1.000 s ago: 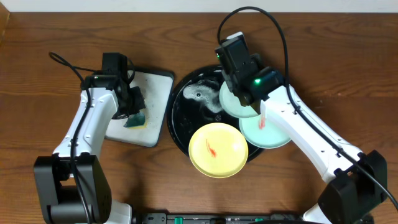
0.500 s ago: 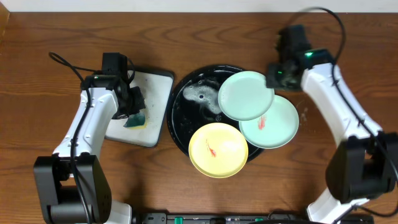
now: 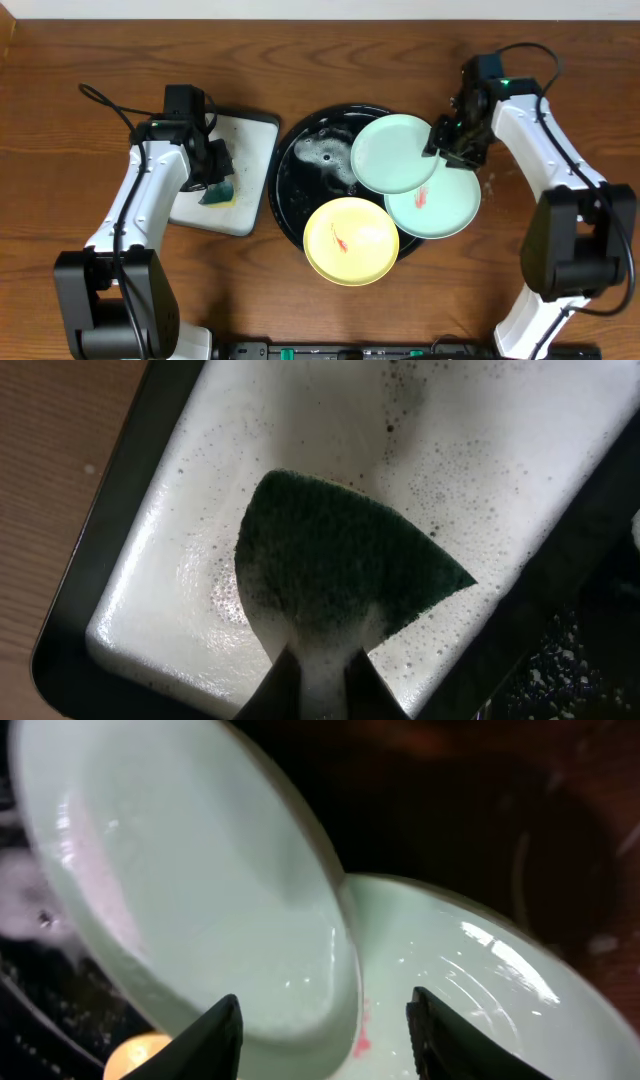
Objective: Clean dirty plates on tray and stack at the side
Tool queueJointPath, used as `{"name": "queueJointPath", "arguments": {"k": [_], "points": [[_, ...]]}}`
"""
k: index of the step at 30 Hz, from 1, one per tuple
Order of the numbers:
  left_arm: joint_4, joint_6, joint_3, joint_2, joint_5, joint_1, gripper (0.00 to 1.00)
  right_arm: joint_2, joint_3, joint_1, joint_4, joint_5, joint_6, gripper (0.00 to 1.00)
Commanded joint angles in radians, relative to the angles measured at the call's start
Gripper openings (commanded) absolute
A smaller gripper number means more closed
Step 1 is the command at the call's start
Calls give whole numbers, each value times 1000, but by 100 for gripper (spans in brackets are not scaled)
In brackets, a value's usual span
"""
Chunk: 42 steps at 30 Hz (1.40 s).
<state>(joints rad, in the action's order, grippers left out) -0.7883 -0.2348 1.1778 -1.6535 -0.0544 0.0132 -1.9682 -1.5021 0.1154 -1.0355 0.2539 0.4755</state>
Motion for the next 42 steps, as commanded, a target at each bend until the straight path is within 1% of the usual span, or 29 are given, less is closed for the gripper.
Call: {"name": "queueJointPath", "arguments": {"k": [1, 2, 3, 4, 6, 8, 9, 15, 19, 22, 25, 27, 29, 32, 36, 42], "points": [[-3, 16, 2, 1, -6, 5, 8, -53, 13, 14, 3, -13, 88, 49], [-3, 16, 2, 1, -6, 5, 8, -61, 13, 18, 11, -13, 89, 42], [-2, 16, 2, 1, -6, 5, 8, -64, 13, 21, 22, -10, 89, 30], [-3, 16, 2, 1, -6, 5, 8, -65, 13, 24, 32, -11, 89, 22], [-3, 16, 2, 1, -6, 5, 8, -64, 13, 27, 49, -10, 89, 15], [-2, 16, 2, 1, -6, 5, 8, -60, 13, 27, 52, -12, 89, 4], [-2, 16, 2, 1, -6, 5, 8, -56, 13, 26, 52, -18, 89, 1], [-2, 16, 2, 1, -6, 5, 8, 12, 10, 25, 66, -81, 62, 1], [-2, 16, 2, 1, -6, 5, 8, 86, 10, 60, 139, -125, -29, 1], [-3, 16, 2, 1, -6, 5, 8, 135, 10, 105, 191, -203, -101, 1], [-3, 16, 2, 1, -6, 5, 8, 161, 10, 169, 230, -320, -187, 1], [-3, 16, 2, 1, -6, 5, 8, 161, 10, 224, 249, -447, -245, 1], [-3, 16, 2, 1, -6, 5, 8, 158, 10, 280, 262, -595, -286, 1], [-3, 16, 2, 1, -6, 5, 8, 158, 10, 367, 290, -858, -296, 1], [-3, 16, 2, 1, -6, 5, 8, 164, 10, 460, 318, -1025, -347, 1], [-3, 16, 2, 1, -6, 5, 8, 185, 10, 570, 309, -1206, -348, 1]]}}
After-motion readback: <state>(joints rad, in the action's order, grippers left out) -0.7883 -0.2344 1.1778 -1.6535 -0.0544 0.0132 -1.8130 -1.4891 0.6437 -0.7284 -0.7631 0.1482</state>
